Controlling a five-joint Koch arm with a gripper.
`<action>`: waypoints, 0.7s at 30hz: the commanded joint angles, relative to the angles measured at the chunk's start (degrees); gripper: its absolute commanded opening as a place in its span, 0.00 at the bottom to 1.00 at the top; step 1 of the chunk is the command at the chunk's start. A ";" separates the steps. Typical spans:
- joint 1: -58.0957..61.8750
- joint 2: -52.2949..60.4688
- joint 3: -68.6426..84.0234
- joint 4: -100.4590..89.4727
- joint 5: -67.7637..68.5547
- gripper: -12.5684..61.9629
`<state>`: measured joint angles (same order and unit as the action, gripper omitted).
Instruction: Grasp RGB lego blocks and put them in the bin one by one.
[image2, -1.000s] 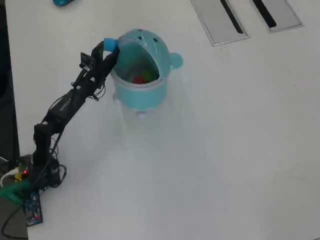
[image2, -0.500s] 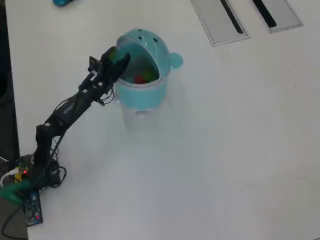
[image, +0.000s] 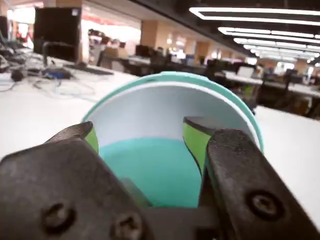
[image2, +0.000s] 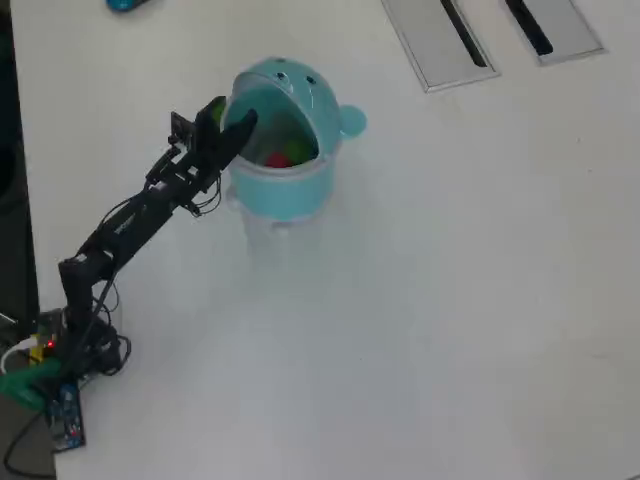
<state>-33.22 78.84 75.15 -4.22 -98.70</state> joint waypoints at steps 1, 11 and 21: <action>0.97 5.89 -0.09 0.44 -1.23 0.59; 4.22 18.37 16.61 1.76 -0.79 0.61; 5.63 31.73 32.96 0.70 11.25 0.63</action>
<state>-27.60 106.96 109.95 -1.93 -89.21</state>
